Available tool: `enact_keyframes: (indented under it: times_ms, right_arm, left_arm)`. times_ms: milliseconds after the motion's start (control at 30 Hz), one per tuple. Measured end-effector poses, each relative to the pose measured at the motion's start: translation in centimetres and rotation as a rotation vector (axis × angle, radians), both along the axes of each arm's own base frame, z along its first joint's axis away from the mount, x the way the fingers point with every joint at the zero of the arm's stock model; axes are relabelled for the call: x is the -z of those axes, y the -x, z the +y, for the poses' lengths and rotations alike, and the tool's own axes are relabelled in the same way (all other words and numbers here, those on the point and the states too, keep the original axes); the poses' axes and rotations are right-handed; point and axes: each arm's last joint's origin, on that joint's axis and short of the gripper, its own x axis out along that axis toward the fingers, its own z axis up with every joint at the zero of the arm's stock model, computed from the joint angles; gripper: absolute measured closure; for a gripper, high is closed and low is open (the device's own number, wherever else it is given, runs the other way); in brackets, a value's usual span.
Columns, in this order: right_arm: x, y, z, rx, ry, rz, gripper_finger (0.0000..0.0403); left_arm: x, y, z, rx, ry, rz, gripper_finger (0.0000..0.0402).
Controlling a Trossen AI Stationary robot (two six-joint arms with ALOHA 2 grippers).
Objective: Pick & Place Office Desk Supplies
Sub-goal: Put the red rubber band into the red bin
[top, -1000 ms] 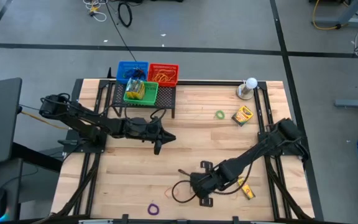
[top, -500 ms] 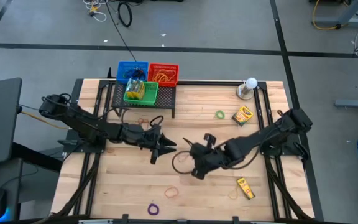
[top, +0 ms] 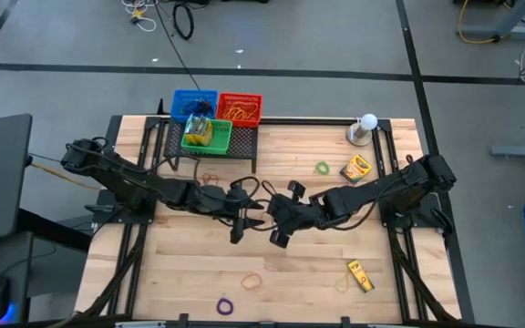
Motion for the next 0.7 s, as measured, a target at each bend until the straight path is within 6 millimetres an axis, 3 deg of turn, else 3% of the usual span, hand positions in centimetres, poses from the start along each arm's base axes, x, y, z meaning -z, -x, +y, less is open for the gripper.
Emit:
enact_keyframes:
  times_ms: [167,433,700]
  right_arm:
    - [-0.3,-0.3,0.1,-0.006,-0.013,-0.041,0.0403]
    - [-0.4,-0.4,0.2,0.003,-0.028,-0.06,0.04]
    - [-0.9,0.9,-0.3,0.068,-0.056,-0.017,0.0326]
  left_arm:
    - [0.7,0.1,0.5,-0.047,0.055,0.071,0.0217]
    - [0.9,0.3,1.3,-0.08,0.086,0.11,0.0385]
    - [-1.7,1.6,3.7,-0.151,0.16,0.051,0.0396]
